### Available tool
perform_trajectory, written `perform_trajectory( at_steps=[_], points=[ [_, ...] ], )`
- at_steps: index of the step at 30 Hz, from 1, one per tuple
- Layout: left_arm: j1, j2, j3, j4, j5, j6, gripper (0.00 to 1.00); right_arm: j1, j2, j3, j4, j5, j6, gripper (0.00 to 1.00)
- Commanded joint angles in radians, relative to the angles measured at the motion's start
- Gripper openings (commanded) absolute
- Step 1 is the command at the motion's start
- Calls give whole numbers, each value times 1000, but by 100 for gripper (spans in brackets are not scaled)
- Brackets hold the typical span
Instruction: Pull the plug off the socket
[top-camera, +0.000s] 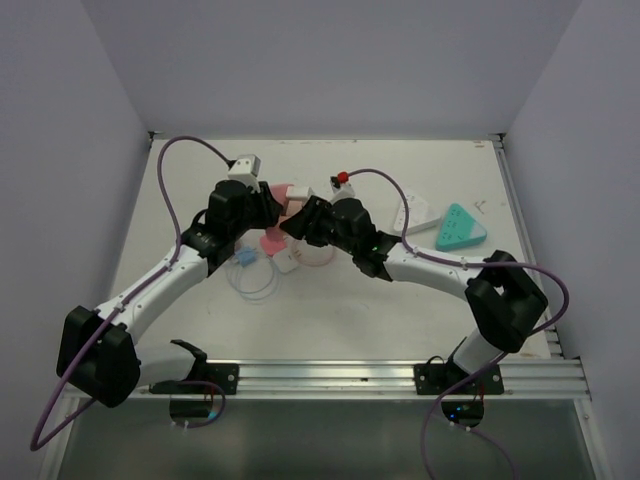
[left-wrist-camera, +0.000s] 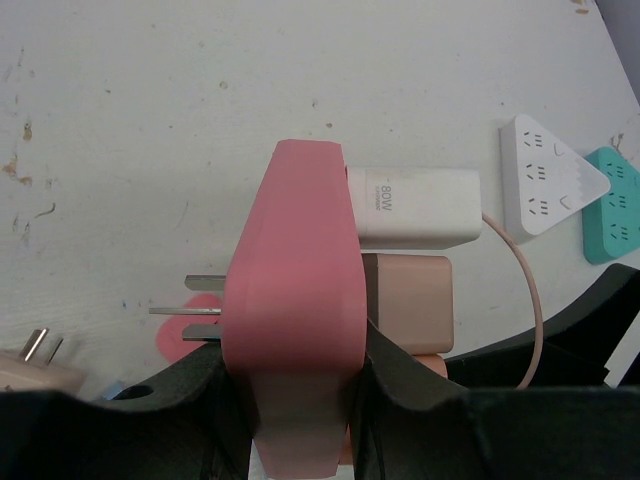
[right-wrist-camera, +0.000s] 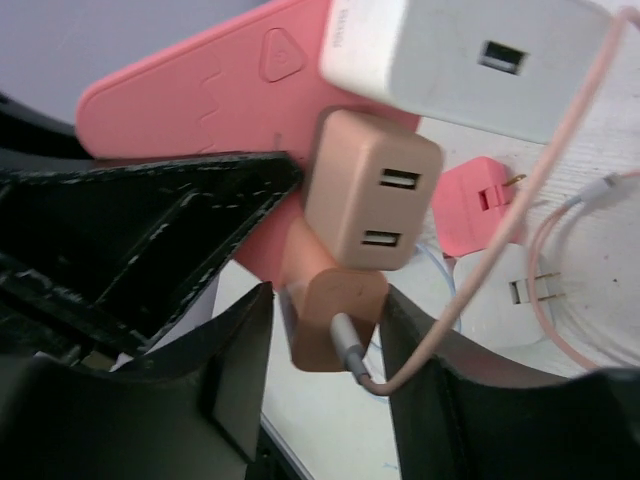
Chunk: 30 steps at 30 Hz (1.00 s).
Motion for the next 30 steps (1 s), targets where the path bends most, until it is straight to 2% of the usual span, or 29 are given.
perform_trajectory(
  at_steps=[1, 4, 8, 11, 22, 30],
  points=[
    [-5, -38, 11, 160, 7, -9, 0, 3, 14, 26, 76, 35, 20, 47],
    [-5, -43, 8, 163, 0, -9, 0, 5, 10, 9, 76, 43, 24, 35],
    [-5, -49, 6, 162, -23, -9, 0, 5, -31, -33, 62, 75, 21, 8],
    [-5, -54, 6, 154, -66, 7, 0, 3, -79, -66, 35, 95, 15, 0],
    [1, -51, 6, 130, -217, 39, 0, -11, -311, -236, -87, 126, 16, 0],
    [4, -45, 11, 106, -307, 39, 0, -12, -420, -281, -162, 132, 1, 0]
  ],
)
